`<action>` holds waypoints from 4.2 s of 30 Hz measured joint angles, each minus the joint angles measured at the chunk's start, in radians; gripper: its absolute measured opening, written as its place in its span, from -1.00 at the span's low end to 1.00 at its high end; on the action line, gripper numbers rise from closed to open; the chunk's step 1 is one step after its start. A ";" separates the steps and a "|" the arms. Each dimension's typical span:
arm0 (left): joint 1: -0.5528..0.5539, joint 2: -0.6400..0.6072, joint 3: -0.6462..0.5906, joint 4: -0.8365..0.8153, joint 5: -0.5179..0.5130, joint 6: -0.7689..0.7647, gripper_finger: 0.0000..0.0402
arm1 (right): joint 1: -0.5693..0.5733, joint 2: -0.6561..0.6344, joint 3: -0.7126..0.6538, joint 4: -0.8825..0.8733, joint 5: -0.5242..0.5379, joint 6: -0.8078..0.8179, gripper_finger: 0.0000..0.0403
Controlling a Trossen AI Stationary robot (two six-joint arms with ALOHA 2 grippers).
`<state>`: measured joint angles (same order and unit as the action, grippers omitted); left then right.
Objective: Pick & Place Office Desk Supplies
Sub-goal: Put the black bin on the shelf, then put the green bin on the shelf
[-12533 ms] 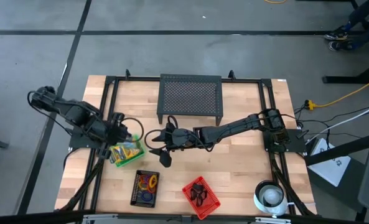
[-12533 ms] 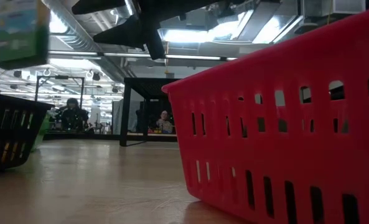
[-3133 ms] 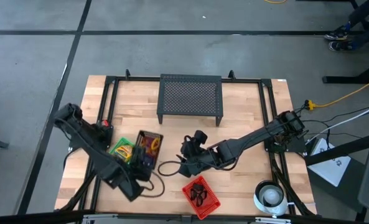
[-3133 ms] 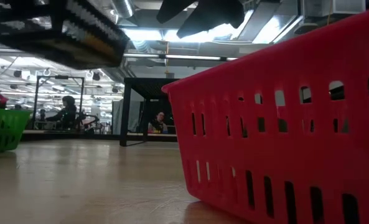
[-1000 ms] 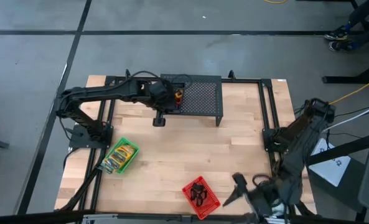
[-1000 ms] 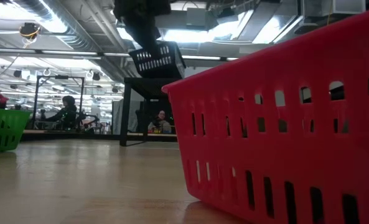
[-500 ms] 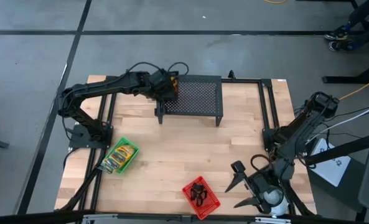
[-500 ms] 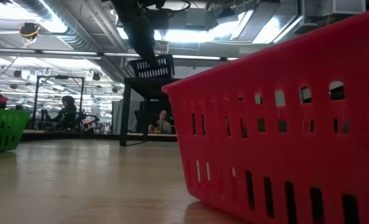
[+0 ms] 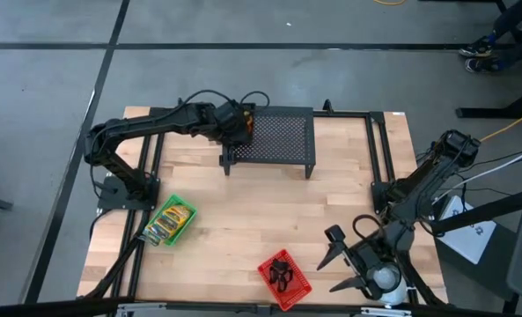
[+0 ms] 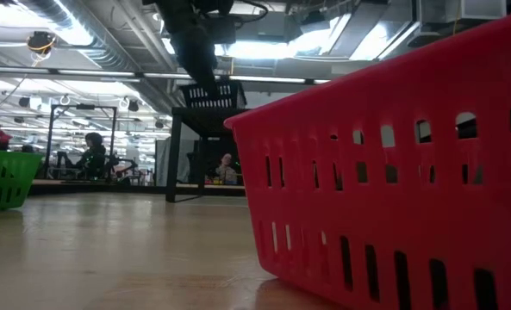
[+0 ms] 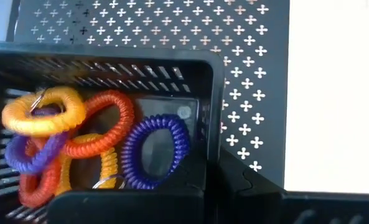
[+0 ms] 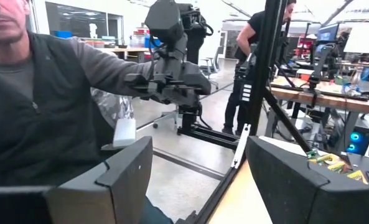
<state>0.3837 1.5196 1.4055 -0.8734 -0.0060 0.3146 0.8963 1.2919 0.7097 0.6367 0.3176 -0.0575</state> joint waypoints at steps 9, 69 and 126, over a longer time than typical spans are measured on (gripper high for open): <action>-0.004 0.000 0.000 -0.033 0.006 -0.011 -0.97 | 0.000 0.001 0.000 -0.003 -0.030 0.014 0.29; -0.851 -0.050 0.070 -0.137 -0.179 -0.508 -0.15 | 0.000 0.003 0.001 -0.049 -0.050 0.055 0.29; -1.572 -0.109 -0.503 -0.128 -0.373 -1.385 -0.15 | -0.087 0.095 0.001 0.126 -0.072 0.153 0.29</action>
<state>-1.1885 1.4105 0.9025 -1.0016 -0.3793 -1.0699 0.8092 1.3869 0.7105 0.7628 0.2459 0.0957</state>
